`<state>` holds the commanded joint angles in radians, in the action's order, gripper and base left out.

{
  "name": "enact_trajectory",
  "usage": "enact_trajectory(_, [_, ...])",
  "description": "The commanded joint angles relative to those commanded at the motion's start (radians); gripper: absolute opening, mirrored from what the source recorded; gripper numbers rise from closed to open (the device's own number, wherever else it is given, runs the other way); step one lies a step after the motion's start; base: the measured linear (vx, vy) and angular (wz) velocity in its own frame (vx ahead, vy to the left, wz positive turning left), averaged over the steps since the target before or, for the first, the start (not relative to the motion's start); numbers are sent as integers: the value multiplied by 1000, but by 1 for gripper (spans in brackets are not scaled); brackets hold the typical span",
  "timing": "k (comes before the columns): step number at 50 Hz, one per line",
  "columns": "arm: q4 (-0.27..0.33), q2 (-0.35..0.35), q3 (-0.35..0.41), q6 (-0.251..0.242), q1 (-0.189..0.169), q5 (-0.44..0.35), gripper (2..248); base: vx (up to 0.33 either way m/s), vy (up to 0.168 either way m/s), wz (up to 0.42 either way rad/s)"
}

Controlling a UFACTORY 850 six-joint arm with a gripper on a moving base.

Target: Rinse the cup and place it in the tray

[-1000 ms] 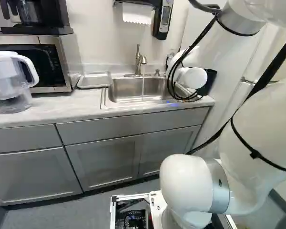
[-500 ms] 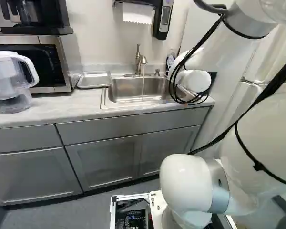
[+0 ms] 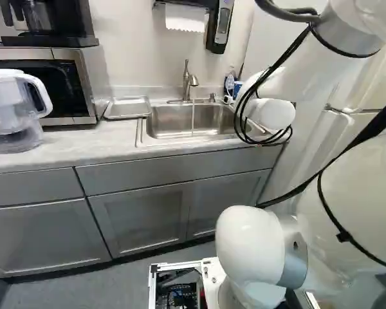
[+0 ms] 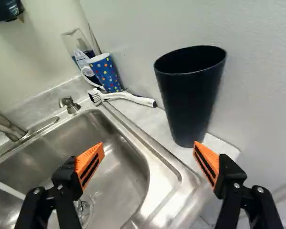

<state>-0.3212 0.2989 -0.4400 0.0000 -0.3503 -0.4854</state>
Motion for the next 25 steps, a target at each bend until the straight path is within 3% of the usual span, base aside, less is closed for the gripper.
enact_trajectory(7, [13,2,2,0,-24,0,247,0,0,0])
enact_trajectory(25, [59,-18,-15,0,-33,-10,247,0,0,0])
